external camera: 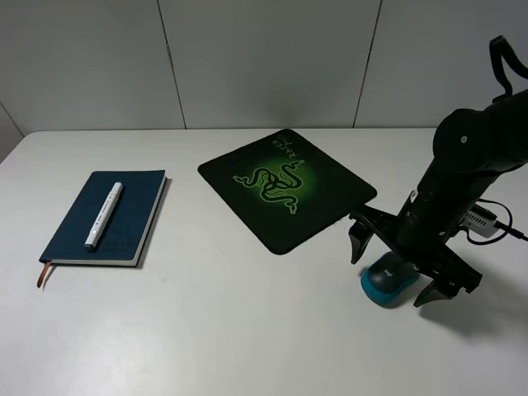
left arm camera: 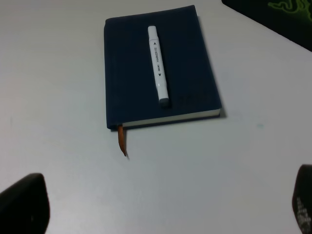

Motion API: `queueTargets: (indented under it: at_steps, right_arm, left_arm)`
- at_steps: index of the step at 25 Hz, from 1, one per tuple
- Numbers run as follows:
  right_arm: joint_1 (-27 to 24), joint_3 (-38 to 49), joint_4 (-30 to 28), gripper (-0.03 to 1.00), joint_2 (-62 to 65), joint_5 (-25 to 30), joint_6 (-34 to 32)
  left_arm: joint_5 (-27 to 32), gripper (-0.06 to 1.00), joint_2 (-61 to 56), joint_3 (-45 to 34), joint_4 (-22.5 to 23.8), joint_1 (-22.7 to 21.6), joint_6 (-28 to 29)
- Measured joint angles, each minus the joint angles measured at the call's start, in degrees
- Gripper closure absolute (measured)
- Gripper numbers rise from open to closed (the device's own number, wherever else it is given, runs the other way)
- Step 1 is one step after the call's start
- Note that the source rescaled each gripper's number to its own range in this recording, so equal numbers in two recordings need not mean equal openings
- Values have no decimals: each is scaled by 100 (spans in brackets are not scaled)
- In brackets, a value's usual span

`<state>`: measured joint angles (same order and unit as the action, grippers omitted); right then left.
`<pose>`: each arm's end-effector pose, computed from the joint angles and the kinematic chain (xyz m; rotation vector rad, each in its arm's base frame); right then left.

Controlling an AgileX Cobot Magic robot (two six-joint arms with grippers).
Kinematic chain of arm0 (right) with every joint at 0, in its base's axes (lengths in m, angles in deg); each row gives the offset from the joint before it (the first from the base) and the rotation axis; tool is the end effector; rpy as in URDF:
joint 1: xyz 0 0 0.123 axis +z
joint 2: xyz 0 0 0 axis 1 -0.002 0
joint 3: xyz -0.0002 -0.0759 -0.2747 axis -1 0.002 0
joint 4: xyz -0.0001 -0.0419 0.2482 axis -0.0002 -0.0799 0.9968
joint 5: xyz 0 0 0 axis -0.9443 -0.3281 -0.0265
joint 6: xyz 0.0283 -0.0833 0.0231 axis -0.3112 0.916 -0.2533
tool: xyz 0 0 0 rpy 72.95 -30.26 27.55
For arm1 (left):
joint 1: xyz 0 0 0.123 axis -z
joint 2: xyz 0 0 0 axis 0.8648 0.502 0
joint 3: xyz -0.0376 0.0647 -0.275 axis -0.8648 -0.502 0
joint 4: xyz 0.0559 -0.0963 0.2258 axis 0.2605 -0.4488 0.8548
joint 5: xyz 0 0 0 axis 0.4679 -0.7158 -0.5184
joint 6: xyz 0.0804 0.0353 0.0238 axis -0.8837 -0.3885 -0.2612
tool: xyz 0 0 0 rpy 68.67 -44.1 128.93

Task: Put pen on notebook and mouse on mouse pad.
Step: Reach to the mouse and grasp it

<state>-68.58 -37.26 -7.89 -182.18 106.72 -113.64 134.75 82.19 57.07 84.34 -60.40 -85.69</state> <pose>0.2479 0.1081 0.1255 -1.0965 -2.9151 -0.2160 -0.0052 -0.0043 0.2752 0.1597 2.0408 0.0435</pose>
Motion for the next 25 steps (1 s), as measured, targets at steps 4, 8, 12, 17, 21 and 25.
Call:
queueTargets:
  at_steps: [4, 8, 12, 17, 21, 25]
  right_arm:
    - [0, 0, 42, -3, -200, -114, 0]
    - [0, 0, 81, -3, -308, -141, 0]
    - [0, 0, 81, -3, -308, -242, 0]
    - [0, 0, 81, -3, -308, -289, 0]
    - [0, 0, -3, -3, -308, -295, -81]
    - [0, 0, -120, -3, -321, -298, -198]
  left_arm:
    - [0, -6, 0, 0, 0, 0, 0]
    - [0, -6, 0, 0, 0, 0, 0]
    - [0, -6, 0, 0, 0, 0, 0]
    - [0, -6, 0, 0, 0, 0, 0]
    - [-6, -6, 0, 0, 0, 0, 0]
    - [-6, -6, 0, 0, 0, 0, 0]
